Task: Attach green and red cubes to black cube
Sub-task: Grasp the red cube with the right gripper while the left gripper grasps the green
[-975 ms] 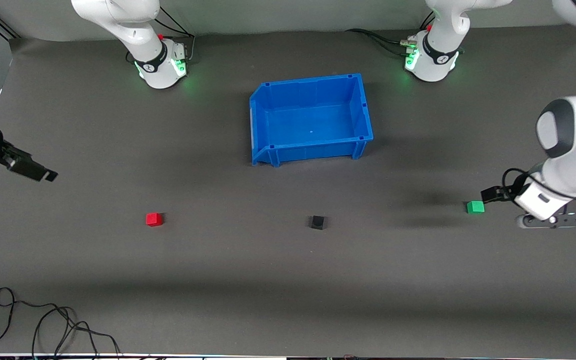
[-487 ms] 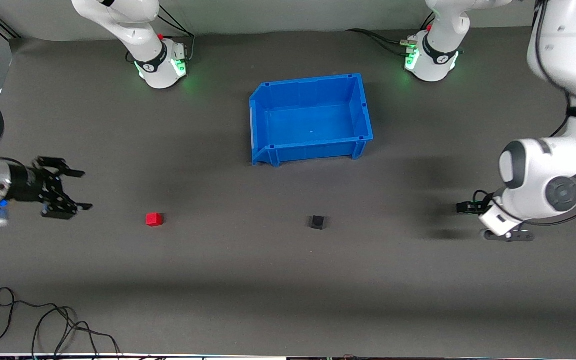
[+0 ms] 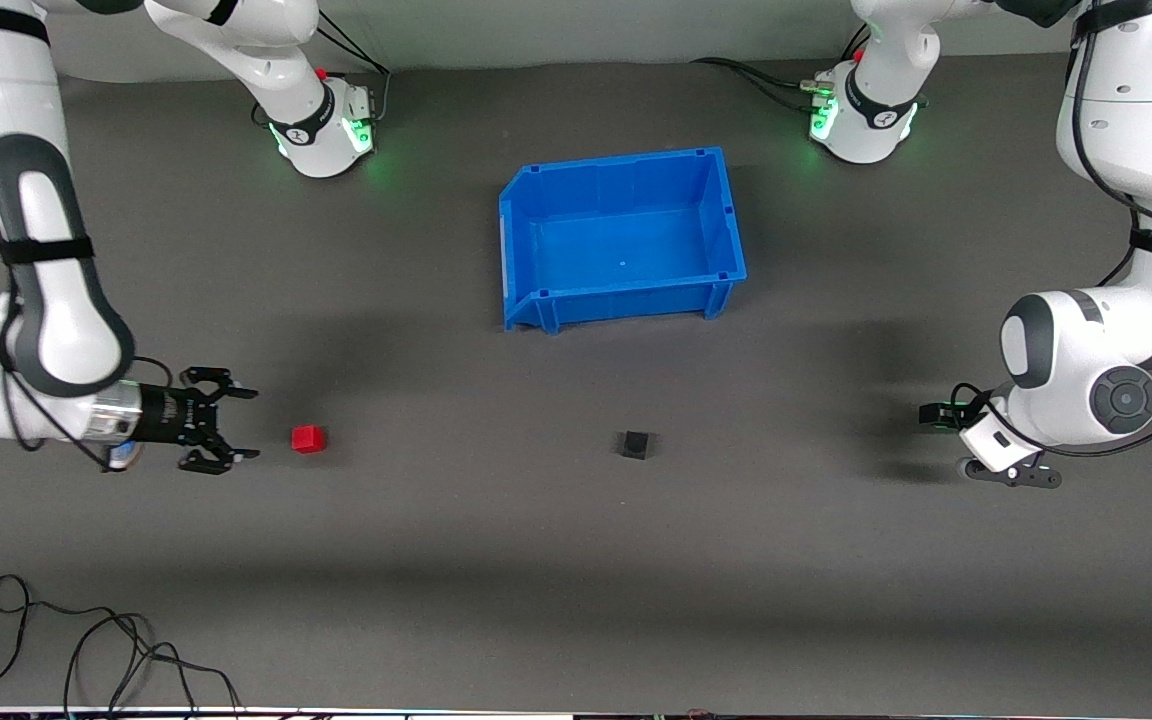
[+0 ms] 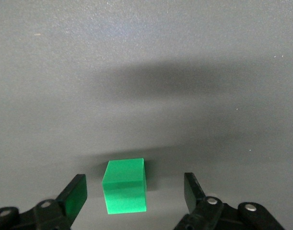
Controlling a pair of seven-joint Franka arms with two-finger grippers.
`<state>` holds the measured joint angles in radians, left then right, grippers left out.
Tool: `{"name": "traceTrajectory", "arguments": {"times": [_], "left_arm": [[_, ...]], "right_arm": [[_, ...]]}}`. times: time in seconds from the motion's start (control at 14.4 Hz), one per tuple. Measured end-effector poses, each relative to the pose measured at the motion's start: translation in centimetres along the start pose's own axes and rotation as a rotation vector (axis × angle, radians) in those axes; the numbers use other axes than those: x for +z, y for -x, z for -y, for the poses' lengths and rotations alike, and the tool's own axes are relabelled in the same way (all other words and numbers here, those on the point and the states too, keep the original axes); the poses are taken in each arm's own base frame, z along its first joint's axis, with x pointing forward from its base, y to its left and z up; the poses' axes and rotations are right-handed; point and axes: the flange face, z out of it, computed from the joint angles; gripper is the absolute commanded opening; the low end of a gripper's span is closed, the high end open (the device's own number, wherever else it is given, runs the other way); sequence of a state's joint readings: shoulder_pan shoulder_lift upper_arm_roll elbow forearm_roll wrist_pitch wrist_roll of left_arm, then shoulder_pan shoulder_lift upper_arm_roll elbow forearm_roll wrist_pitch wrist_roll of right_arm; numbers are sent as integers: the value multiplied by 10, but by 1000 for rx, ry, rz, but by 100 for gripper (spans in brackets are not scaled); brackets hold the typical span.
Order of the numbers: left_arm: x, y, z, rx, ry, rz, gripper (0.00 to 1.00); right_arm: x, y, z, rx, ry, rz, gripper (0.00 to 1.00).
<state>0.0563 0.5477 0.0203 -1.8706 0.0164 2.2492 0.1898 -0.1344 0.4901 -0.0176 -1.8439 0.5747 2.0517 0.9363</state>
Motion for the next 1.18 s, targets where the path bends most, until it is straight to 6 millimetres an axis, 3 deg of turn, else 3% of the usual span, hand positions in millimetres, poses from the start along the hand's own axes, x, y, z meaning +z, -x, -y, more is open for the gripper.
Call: {"name": "traceTrajectory", "arguments": {"times": [0.14,0.28,0.49,0.63,0.7,0.84,0.91,0.97,1.18], "left_arm": [[2,0,-1,2,1,3,78],[5,0,-1,3,2,8,62],[6,1,0,7,2,10,50],[8,1,2,22,3,12,49],[10,1,2,26,4,15,43],[17,2,5,24,6,27,28],[20,2,8,19,8,29,24],[20,3,12,16,9,28,18],[6,-4,23,8,4,1,3]], "right_arm": [[25,-17,-2,15,3,0,100],[46,-30,-4,20,10,1,100],[63,-38,-4,36,-1,7,98],[70,-35,-3,33,1,7,82],[72,-33,-2,31,0,5,71],[73,-31,0,32,-5,8,41],[73,-31,0,33,-6,9,31],[73,-31,0,34,-7,9,27],[73,-31,0,34,-7,10,27]]}}
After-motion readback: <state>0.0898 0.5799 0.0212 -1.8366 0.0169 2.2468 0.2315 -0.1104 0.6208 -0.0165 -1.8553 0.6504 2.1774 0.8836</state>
